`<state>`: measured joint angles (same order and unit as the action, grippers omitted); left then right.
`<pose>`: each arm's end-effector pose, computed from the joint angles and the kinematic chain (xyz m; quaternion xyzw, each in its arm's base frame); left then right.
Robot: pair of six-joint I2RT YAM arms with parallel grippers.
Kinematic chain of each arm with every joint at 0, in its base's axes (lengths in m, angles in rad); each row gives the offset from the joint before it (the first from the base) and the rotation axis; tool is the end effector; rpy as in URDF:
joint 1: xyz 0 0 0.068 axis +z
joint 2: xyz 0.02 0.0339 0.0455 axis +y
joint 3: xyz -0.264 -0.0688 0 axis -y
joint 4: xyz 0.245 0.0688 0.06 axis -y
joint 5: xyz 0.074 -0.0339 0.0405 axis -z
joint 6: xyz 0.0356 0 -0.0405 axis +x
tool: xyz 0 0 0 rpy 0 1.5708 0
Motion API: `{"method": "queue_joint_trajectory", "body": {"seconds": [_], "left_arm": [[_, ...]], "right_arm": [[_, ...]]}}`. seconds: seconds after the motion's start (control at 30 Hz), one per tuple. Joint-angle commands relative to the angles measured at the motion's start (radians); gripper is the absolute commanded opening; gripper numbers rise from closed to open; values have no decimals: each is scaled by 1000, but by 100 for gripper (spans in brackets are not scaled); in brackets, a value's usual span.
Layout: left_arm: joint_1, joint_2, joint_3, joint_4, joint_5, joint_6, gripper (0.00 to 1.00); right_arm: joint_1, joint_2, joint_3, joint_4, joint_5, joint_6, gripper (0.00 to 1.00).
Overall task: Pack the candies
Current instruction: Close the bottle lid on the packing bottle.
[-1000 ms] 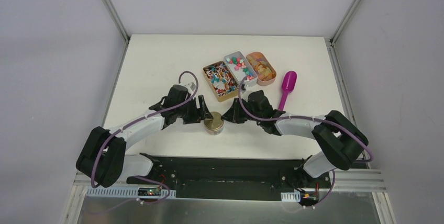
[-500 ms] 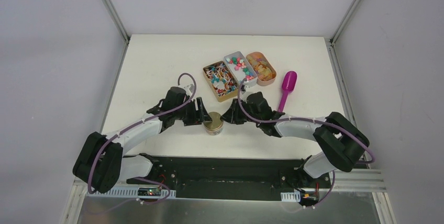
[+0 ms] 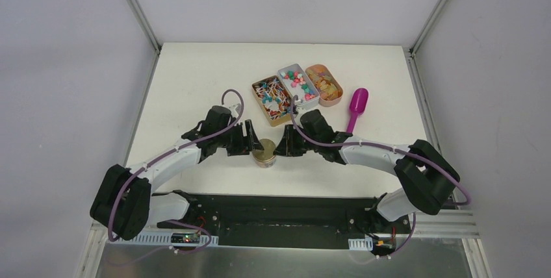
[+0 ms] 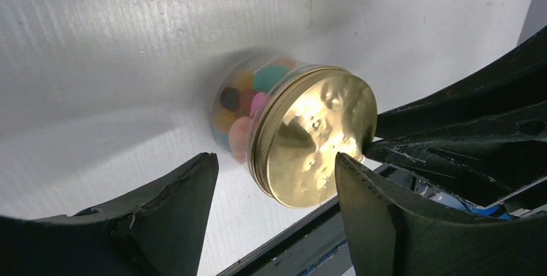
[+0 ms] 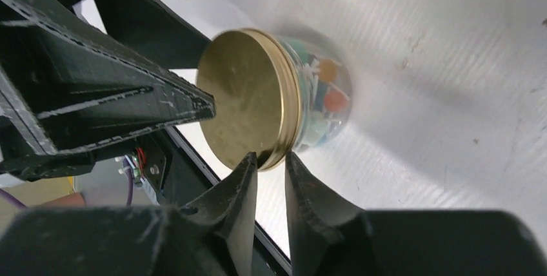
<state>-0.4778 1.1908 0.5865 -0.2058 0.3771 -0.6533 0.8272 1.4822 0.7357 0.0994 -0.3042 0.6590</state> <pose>0.1996 -0.1181 0.1913 -0.0106 0.9147 -0.3424 0.2146 0.1975 0.2305 0.1890 -0.1416 0.8761 0.3979 0.2326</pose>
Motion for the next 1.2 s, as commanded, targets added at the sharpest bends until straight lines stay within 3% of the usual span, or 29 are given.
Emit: {"method": "queue_joint_trajectory", "body": {"seconds": [0.0, 0.23, 0.47, 0.73, 1.0, 1.1, 1.17], "left_arm": [[-6, 29, -24, -2, -4, 26, 68], [-25, 90, -56, 16, -64, 26, 64], [-24, 96, -55, 44, -60, 9, 30], [-24, 137, -40, 83, -22, 6, 17], [-24, 139, -36, 81, -3, -3, 20], [-24, 122, -14, 70, 23, -4, 41], [-24, 93, 11, 49, 12, -1, 49]], "right_arm": [[25, 36, -43, -42, 25, -3, 21], [32, 101, -145, 41, 95, 37, 13], [31, 56, -106, 36, 104, 18, 13], [20, 45, -51, 11, 118, 8, 16], [10, -6, -12, -15, 111, -7, 22], [8, -46, 20, -38, 93, -20, 31], [7, -79, 37, -55, 95, -25, 35]]}}
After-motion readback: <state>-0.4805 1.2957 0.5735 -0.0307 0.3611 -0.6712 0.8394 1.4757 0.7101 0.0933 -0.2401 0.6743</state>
